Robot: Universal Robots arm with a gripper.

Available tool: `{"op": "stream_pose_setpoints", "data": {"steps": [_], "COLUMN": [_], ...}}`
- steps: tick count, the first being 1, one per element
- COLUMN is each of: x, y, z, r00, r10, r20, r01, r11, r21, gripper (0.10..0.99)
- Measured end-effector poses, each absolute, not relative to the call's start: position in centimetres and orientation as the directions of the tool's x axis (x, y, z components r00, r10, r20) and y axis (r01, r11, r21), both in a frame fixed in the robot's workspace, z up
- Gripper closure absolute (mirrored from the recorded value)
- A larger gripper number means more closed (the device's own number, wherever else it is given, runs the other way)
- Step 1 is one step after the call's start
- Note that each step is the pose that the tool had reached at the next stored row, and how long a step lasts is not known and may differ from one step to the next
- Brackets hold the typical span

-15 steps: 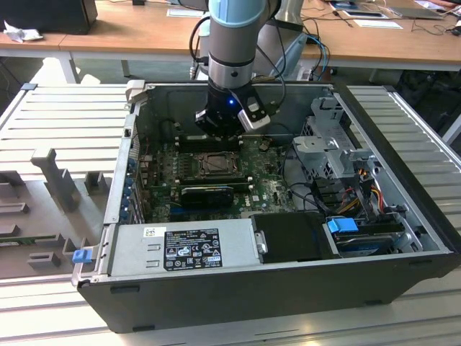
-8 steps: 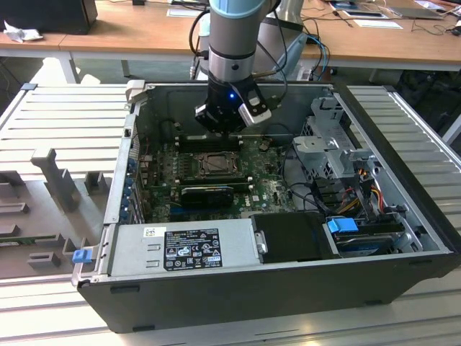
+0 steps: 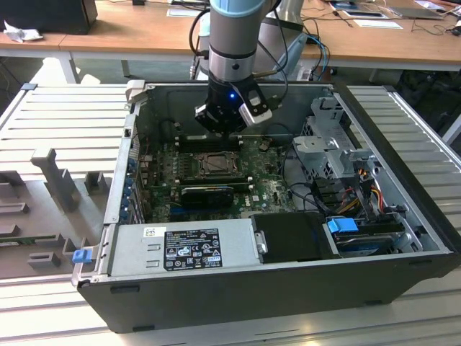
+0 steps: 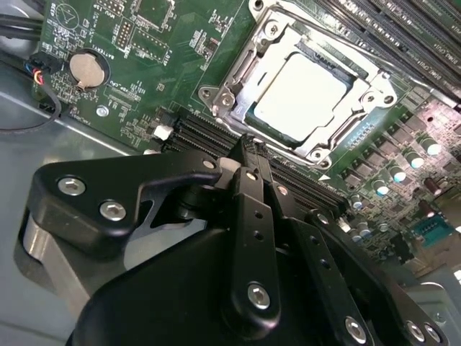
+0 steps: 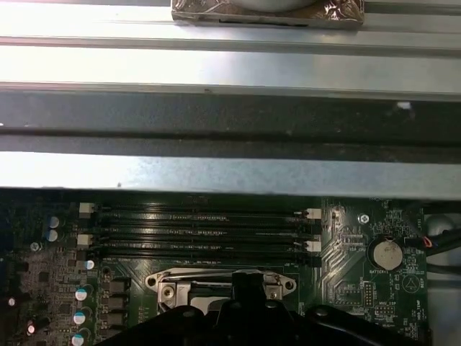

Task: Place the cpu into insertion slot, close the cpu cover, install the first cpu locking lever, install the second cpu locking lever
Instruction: 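Install the second cpu locking lever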

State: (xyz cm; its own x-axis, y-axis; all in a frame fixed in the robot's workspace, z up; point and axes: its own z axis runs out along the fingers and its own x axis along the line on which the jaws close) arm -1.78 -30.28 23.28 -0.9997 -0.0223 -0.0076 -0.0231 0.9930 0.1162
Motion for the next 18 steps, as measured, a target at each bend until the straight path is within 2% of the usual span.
{"op": "stream_pose_setpoints", "data": {"steps": [12,18], "x": [-1.8,-1.8], "y": [-30.9,-31.1], "z": [23.3,24.3], "r00": [-1.0,-1.0], "r10": [-0.022,-0.022], "r20": [-0.007,-0.008], "r01": [-0.023,-0.023], "r11": [0.993,0.993], "r21": [0.116,0.116], "gripper": [0.98,0.98]}}
